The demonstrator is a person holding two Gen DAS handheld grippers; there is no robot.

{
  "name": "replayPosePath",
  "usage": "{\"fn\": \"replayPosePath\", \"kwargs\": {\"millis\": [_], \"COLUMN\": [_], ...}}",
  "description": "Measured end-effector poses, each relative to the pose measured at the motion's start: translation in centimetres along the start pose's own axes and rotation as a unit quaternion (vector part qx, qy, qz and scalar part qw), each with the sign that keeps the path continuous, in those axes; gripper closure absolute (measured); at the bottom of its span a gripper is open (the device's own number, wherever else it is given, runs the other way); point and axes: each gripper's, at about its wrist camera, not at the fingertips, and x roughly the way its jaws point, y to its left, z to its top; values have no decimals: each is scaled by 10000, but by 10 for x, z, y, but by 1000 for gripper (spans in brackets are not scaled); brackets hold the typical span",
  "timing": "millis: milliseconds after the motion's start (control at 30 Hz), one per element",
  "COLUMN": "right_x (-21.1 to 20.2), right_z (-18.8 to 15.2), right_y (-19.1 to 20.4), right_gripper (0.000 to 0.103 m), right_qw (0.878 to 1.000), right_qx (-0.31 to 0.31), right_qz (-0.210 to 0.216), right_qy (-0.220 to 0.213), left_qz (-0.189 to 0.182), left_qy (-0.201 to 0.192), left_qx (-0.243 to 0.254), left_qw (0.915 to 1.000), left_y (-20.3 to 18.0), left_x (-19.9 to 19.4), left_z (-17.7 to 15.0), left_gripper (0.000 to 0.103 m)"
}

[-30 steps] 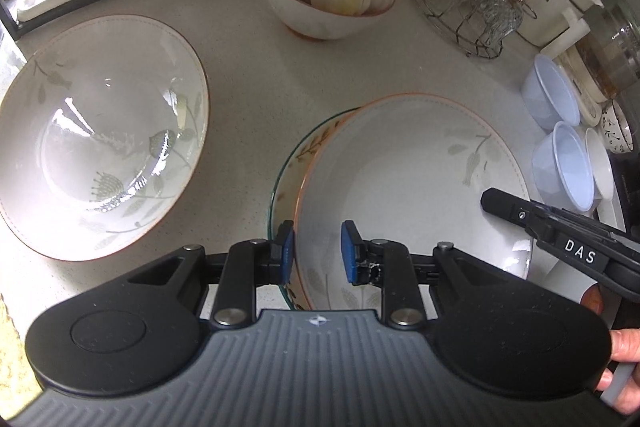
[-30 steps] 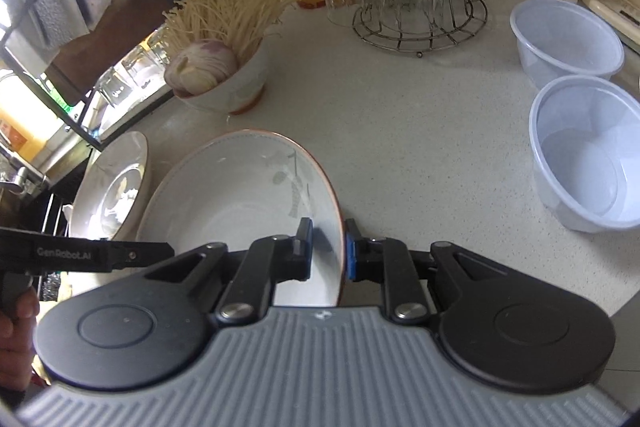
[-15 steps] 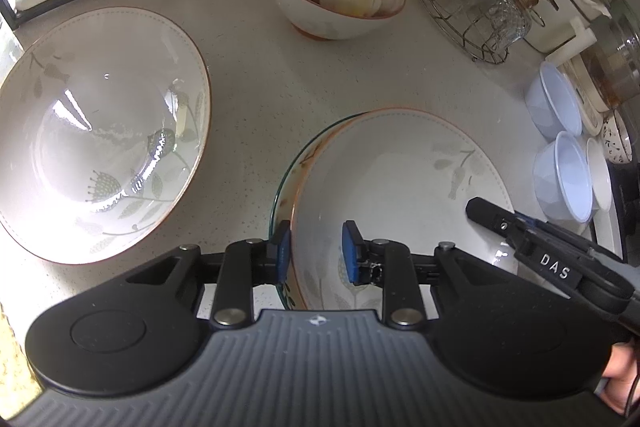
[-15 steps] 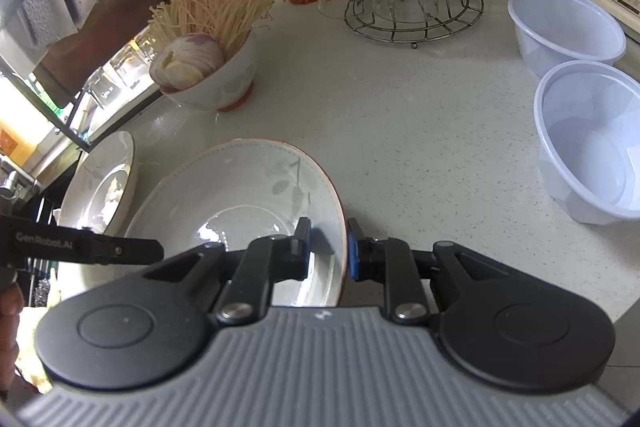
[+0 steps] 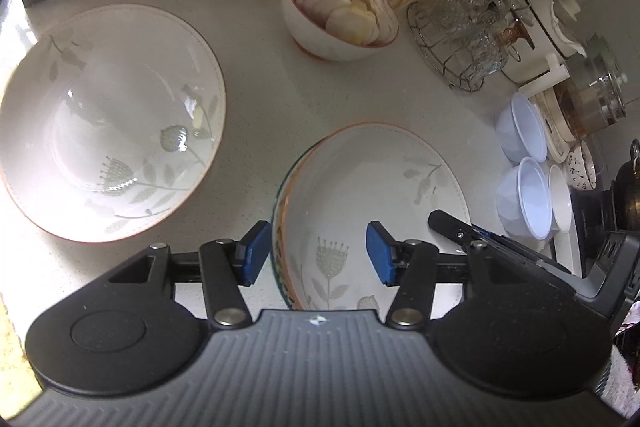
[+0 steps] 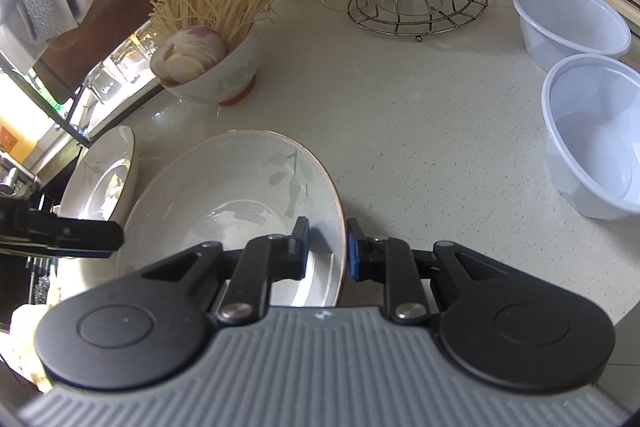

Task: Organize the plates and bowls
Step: 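Open both grippers to release the plate on the floral plate, then move both grippers to the other white plate by the dish rack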

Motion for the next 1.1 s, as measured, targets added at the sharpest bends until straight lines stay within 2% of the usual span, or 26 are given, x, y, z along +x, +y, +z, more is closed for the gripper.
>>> {"fn": "replayPosePath", "kwargs": {"millis": [100,267,500,833,1100], "right_x": [-1,-14,-42,-114,-145], "right_z": [0,1,2,-1,-21], "right_y": [0,0,5,52,95], "right_gripper": [80,79,78,78,78], "right_qw": [10000,9995,9980,9916,9902], "right_qx": [96,145,183,18,-276], "right_qz": [-19,-182,-281,-42,248], "right_qy": [19,-225,-529,-1294,-1343], "left_qz": [58,298,285,299,321], "left_qy": [-184,-541,-1036,-1587,-1749], "left_qx": [43,250,422,732,673], "left_qw": [9998,9978,9933,9841,9818], "left_y": [0,-11,-26,-38,-23], "left_x": [-13,-35,-71,-140,-173], "left_z": [-3,-8,-16,-46,-86], "left_gripper": [44,44,44,43,42]}}
